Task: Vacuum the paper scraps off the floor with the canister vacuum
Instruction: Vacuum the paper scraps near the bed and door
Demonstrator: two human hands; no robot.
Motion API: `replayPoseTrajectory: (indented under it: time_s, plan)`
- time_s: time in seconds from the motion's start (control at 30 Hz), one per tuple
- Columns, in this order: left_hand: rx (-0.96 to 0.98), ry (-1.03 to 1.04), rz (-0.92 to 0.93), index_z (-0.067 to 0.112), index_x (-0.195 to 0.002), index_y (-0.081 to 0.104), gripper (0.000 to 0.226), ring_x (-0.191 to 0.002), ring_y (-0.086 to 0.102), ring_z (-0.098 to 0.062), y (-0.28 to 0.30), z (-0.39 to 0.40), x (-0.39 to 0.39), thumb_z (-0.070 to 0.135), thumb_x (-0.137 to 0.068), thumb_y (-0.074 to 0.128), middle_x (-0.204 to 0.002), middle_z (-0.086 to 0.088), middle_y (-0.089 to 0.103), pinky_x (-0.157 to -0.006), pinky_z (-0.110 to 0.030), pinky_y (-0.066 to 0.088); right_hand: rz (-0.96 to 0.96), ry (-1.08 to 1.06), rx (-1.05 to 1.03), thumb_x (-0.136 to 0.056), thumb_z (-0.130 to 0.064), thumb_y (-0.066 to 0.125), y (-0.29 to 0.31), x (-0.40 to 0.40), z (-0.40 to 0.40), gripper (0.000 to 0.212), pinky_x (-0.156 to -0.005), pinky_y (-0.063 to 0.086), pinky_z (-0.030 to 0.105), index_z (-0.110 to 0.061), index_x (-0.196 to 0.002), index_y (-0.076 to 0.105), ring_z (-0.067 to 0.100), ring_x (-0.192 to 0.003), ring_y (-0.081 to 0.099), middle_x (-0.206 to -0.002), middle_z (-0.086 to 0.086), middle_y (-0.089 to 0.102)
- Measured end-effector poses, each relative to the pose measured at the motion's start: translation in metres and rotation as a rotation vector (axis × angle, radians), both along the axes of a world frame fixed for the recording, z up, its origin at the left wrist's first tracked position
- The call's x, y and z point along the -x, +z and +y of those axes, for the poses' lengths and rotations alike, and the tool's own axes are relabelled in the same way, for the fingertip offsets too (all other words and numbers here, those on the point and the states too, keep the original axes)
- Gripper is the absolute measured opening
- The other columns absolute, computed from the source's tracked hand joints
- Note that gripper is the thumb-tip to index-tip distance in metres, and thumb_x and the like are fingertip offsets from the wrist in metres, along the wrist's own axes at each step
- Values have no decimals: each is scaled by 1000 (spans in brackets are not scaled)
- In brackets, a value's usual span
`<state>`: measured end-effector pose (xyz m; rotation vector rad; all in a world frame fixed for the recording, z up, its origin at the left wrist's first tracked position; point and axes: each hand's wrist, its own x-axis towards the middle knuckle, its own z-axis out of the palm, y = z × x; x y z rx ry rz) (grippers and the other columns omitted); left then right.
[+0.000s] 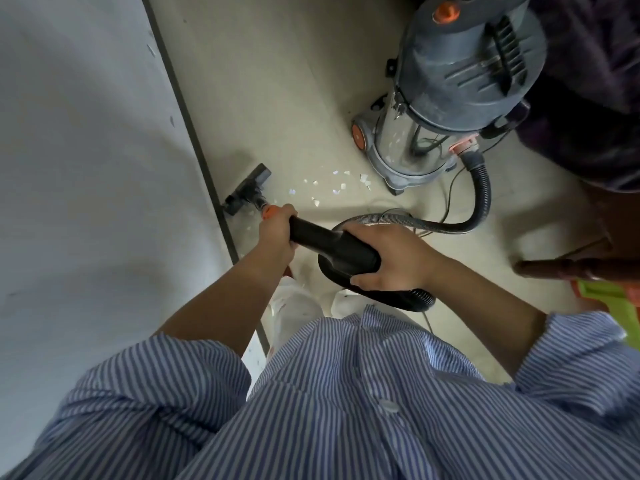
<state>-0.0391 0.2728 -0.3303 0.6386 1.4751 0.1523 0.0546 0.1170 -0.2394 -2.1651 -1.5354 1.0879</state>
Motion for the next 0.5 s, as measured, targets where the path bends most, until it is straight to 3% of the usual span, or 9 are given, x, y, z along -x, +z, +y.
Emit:
replayPoseTrajectory:
  time_s: [0.17,0.3,0.37,0.5]
  plan:
    - [38,10,20,9,-104,49,21,-84,54,-20,-10,-16,8,12,-84,56,-89,-11,52,-77,-33,51,11,28,28,-71,-30,71,-6,-1,-11,55,-71,47,37,-13,-119,49,29,-85,58,-96,8,64]
    - [78,43,9,9,-98,50,14,-72,53,-18,-14,-36,6,12,-85,55,-80,-8,51,-62,-31,50,2,51,65,-71,-30,71,-4,-11,-22,51,-68,45,33,-12,-115,51,26,-81,57,-88,4,61]
    - [103,43,21,10,-89,50,6,-74,52,-18,-16,-47,7,11,-86,55,-81,-8,51,-64,-31,51,-6,72,80,-71,-31,71,-4,-14,-30,50,-65,40,31,-14,-113,50,24,-79,55,-85,2,59]
    - [136,41,8,11,-79,47,12,-75,50,-19,-18,-60,6,10,-88,55,-81,-9,49,-67,-31,49,-10,86,102,-73,-33,70,-5,-18,-43,56,-71,42,32,-15,-120,47,25,-85,55,-94,5,62]
